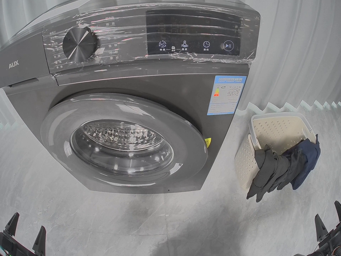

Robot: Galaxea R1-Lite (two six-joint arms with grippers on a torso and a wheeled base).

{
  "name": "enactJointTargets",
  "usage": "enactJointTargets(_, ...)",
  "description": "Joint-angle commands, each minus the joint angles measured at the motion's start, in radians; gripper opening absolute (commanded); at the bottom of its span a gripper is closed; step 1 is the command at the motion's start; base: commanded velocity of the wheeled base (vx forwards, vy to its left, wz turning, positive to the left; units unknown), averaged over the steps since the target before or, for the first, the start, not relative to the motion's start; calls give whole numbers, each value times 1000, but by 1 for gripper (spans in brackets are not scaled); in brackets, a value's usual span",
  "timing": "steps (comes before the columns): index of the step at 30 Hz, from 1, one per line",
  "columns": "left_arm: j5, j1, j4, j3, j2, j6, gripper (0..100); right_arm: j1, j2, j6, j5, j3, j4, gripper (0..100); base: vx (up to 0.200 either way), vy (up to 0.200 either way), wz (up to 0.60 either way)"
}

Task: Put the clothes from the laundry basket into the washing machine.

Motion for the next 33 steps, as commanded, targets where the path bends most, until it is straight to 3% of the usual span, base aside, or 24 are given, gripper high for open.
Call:
enactJointTargets(1, 3, 1, 0, 16, -15, 0, 100, -1, -16, 0, 1, 16, 0, 100, 0, 200, 0)
enactJointTargets(8, 1, 0, 0, 16, -15, 1, 100, -1, -16, -2, 1, 16, 1, 100, 0, 0, 0)
enactJointTargets(16, 1, 0, 0, 16, -15, 1, 100, -1, -16, 0, 1, 16, 0, 100, 0, 0, 450)
enactJointTargets(25, 3, 1, 2, 16, -15, 3, 100, -1, -16, 0, 1, 16, 0, 100, 0, 200, 0)
enactJointTargets(33, 1, 0, 2, 16, -15, 6, 100, -1, -16, 0, 1, 16, 0, 100, 0, 0, 0)
